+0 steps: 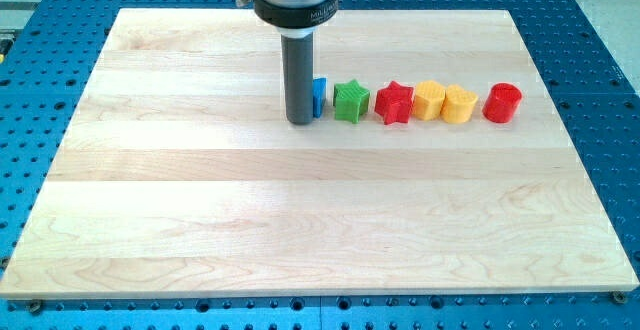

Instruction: Move the blue triangle slightly down

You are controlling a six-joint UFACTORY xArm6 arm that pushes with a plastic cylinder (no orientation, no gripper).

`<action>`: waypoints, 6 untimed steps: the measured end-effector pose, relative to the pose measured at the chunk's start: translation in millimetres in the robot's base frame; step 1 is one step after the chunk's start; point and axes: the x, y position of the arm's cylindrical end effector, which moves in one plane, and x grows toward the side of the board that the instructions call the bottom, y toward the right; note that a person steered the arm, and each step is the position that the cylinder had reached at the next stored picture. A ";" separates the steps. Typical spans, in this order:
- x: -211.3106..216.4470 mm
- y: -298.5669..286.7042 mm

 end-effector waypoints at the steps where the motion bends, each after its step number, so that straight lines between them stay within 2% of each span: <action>1: 19.2 -39.4; 2: -35.1 -56.4; 3: -74.7 -16.4; 4: -60.7 32.1; 6: -43.0 36.0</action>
